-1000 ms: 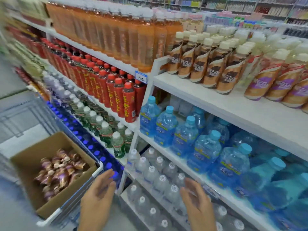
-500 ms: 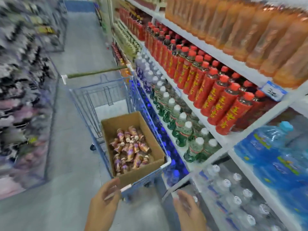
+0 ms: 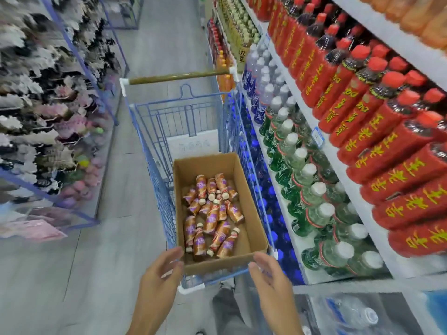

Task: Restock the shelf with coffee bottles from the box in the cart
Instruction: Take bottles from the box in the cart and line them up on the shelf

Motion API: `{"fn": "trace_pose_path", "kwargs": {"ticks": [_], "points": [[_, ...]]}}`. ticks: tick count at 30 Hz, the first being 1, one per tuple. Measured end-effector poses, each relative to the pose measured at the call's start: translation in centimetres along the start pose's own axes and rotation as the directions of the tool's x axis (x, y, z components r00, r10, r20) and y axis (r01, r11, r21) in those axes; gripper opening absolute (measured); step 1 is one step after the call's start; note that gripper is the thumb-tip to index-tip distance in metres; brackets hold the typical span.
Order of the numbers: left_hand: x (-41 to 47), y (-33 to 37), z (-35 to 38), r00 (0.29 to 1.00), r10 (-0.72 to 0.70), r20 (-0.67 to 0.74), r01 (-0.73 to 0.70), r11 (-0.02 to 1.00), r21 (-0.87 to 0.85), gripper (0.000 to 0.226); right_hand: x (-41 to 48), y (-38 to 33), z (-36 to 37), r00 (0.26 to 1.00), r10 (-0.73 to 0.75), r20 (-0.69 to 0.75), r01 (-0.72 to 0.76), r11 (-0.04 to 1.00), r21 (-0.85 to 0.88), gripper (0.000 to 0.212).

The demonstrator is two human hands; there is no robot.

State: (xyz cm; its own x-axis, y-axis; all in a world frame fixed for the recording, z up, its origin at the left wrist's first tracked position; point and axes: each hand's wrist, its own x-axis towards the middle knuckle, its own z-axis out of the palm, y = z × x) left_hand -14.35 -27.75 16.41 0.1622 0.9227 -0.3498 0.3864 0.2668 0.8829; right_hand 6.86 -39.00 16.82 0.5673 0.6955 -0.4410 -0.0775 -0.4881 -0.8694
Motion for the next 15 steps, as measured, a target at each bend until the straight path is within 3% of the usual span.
{"fn": "trace_pose_path", "kwargs": {"ticks": [7,15], "points": [[7.3,3.9,4.6,1.000,-0.019,-0.025,0.019,1.000,0.021,0.025,9.1,-1.8,-0.9,0.994,0.036,0.104,-0.029,0.997,-0.075,0.022],[18.6,-1.3,9.9,0.961,-0.276,0.027,0.267,0.945,0.191,0.031,13.6,-1.0,0.0,0.970,0.223,0.095,-0.208,0.968,-0.143,0.022]]}}
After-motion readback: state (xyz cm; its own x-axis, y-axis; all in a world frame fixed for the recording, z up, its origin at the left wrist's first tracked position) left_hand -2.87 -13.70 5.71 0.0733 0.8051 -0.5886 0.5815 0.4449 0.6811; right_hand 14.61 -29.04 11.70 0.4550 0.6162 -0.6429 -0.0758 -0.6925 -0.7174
